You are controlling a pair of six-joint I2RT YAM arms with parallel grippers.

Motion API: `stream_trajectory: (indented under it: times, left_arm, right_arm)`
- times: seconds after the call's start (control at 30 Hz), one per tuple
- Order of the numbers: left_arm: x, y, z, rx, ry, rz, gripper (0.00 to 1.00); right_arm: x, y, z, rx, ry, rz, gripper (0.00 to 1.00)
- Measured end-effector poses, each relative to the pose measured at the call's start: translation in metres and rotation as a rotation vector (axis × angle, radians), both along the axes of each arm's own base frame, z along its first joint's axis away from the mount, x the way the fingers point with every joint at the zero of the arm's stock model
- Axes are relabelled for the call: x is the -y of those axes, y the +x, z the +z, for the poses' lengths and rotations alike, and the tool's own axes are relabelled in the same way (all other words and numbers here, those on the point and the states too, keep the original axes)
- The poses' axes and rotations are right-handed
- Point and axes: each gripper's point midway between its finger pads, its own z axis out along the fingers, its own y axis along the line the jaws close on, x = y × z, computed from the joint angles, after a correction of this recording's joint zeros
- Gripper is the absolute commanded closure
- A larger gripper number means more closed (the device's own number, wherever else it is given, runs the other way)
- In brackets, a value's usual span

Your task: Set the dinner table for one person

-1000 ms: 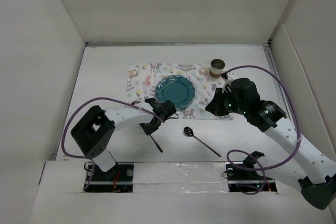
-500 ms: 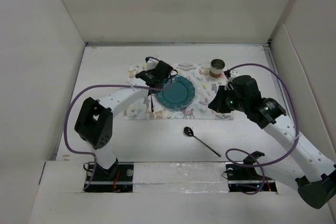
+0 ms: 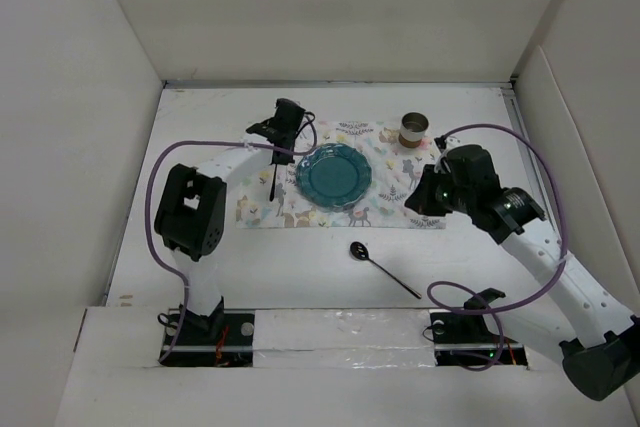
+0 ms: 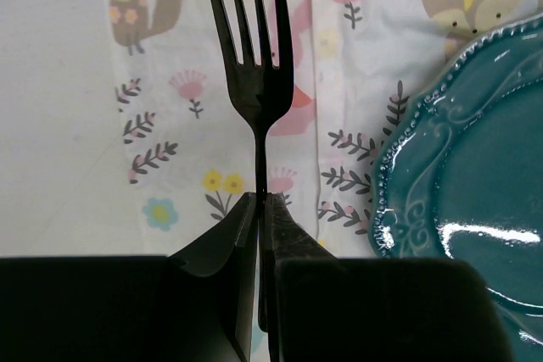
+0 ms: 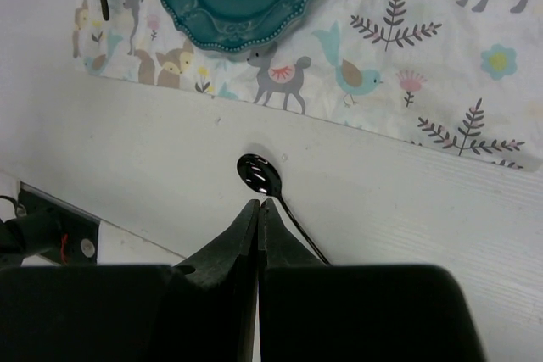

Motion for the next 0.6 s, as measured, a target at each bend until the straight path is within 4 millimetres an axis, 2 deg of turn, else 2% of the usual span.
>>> stream_trajectory:
  times: [0.1, 0.27, 0.37, 0.47, 0.5, 0.57, 0.6]
  left_arm:
    - [0.005, -0.002, -0.016, -0.043, 0.007, -0.032, 1.00]
    - [0.007, -0.001, -0.032, -0.077, 0.012, -0.046, 1.00]
    - [0.005, 0.003, -0.039, -0.087, 0.011, -0.038, 1.00]
    - [0.000, 0.006, -0.047, -0.101, 0.017, -0.023, 1.00]
    - [-0.002, 0.006, -0.049, -0.104, 0.019, -0.019, 1.00]
    - [-0.006, 0.008, -0.054, -0.114, 0.022, -0.009, 1.00]
    - [-0.007, 0.009, -0.056, -0.117, 0.023, -0.004, 1.00]
  right_arm:
    - [0.001, -0.003, -0.008, -0.025, -0.011, 0.002, 0.96]
    - [0.003, -0.009, -0.024, -0.063, -0.029, 0.003, 0.93]
    - [0.002, -0.015, -0.032, -0.090, -0.039, 0.012, 0.85]
    - [-0.003, -0.021, -0.036, -0.110, -0.043, 0.039, 0.73]
    - [-0.006, -0.023, -0.038, -0.118, -0.046, 0.049, 0.66]
    - [-0.011, -0.027, -0.043, -0.141, -0.055, 0.070, 0.61]
    - [-0.014, -0.029, -0.046, -0.154, -0.059, 0.081, 0.55]
